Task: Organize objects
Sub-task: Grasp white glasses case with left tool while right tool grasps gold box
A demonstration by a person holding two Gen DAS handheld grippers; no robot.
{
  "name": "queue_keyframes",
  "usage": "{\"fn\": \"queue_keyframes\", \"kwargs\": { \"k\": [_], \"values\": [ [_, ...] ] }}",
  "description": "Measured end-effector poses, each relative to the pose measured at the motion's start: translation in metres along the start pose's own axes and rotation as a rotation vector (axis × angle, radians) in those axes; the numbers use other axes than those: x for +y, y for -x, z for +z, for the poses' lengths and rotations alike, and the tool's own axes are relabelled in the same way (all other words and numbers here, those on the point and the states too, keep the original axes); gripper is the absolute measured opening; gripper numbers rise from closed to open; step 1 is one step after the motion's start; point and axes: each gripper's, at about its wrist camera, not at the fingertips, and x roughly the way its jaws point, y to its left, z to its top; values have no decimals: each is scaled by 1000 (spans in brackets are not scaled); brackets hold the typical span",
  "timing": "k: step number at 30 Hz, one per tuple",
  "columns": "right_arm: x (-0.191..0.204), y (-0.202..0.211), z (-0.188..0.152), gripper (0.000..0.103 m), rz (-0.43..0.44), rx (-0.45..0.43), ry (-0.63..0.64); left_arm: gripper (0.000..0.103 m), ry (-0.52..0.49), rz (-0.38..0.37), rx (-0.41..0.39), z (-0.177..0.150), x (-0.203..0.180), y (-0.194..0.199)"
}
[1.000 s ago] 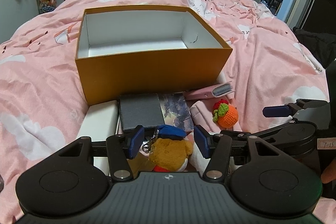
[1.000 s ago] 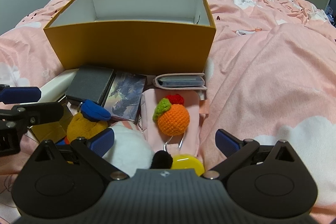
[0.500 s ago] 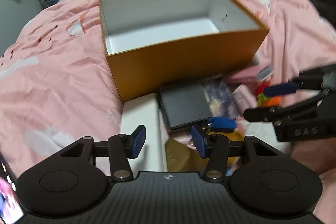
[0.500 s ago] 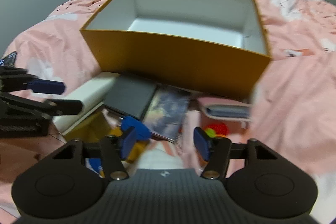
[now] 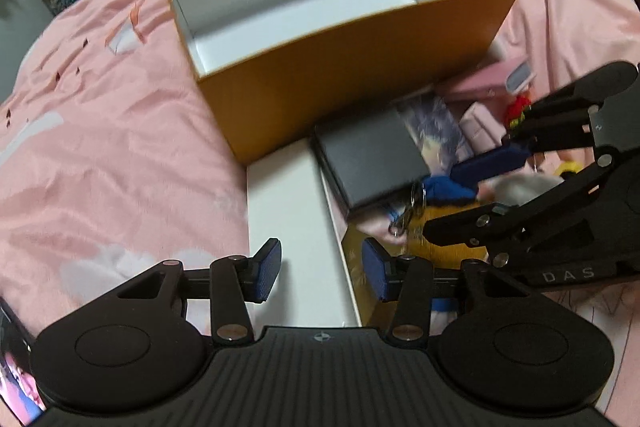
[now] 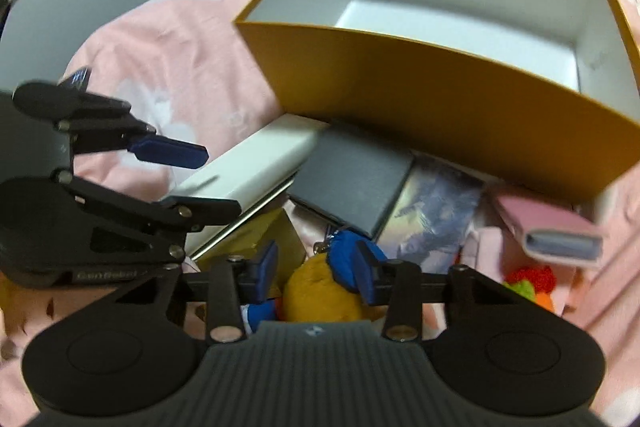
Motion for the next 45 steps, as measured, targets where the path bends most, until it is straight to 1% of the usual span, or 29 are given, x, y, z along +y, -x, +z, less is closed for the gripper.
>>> {"fn": "queue_keyframes", "kwargs": {
  "k": [1, 3, 5, 6, 9, 10, 12, 14, 15, 21, 24, 25, 28, 31, 34, 41, 43, 45],
  "values": [
    [3, -1, 1, 49, 3, -1, 16, 56, -1, 1, 6, -1, 2, 0],
    [8, -1, 3, 49, 4, -7, 49, 56, 3, -7, 11, -1, 6, 2],
    [8, -1, 5, 46, -1, -17, 66, 55, 27, -40, 16, 3, 12, 0],
    [7, -3, 8, 42, -8, -14, 66, 55, 37, -47, 18, 6, 14, -2],
    [4, -9, 13, 40, -60, -6, 56, 55, 62, -48, 37, 16, 16, -17],
    [1, -10, 14, 40, -62, -3, 49, 55, 68, -36, 47, 19, 15, -22],
    [-3, -10, 14, 40, -58, 1, 37, 56, 30, -19, 58, 26, 11, -30],
    [-6, -11, 14, 40, -67, 4, 32, 57, 1, -20, 79, 31, 6, -37],
    [-7, -11, 14, 39, -69, 7, 29, 59, -10, -12, 89, 33, 3, -41],
    [-14, -19, 15, 39, -58, 20, 6, 68, -81, 67, 141, 40, -4, -61],
    [-16, -24, 14, 40, -45, 33, -7, 71, -102, 114, 158, 37, -8, -71],
    [-16, -26, 13, 40, -43, 40, -9, 71, -110, 128, 161, 36, -9, -74],
    [-16, -30, 13, 41, -39, 54, -9, 68, -91, 132, 139, 34, -6, -73],
    [-14, -29, 14, 42, -39, 48, -6, 54, -75, 114, 113, 33, -1, -61],
    [-9, -28, 17, 45, -30, 44, 10, 47, -67, 98, 91, 32, 5, -51],
    [8, -24, 18, 53, 2, 42, 76, 38, 50, -16, 84, 30, 48, -33],
    [12, -23, 19, 56, 13, 47, 82, 36, 67, -33, 93, 29, 59, -30],
    [15, -21, 18, 58, 24, 45, 87, 33, 66, -30, 106, 31, 66, -28]
  ]
}}
